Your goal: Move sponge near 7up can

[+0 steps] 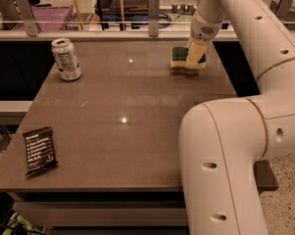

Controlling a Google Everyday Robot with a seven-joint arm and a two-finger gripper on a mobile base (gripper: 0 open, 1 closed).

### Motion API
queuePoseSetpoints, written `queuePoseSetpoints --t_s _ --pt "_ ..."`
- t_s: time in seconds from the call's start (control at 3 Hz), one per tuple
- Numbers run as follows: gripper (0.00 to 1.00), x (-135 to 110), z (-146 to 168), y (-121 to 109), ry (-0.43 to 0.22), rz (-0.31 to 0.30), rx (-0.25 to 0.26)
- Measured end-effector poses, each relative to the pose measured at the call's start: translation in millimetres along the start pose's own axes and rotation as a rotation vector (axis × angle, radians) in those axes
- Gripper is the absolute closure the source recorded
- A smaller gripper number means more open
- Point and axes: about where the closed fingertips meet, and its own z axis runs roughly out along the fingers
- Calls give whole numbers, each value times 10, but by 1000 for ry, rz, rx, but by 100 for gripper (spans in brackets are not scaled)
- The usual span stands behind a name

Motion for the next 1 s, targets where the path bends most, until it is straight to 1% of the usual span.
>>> queuePoseSetpoints --t_s 0.33,0.67,1.0 --pt "100 -61 -213 62 -10 11 14" --pt "100 -191 -400 184 -8 20 11" --pt "100 -438 -516 368 -10 16 -11"
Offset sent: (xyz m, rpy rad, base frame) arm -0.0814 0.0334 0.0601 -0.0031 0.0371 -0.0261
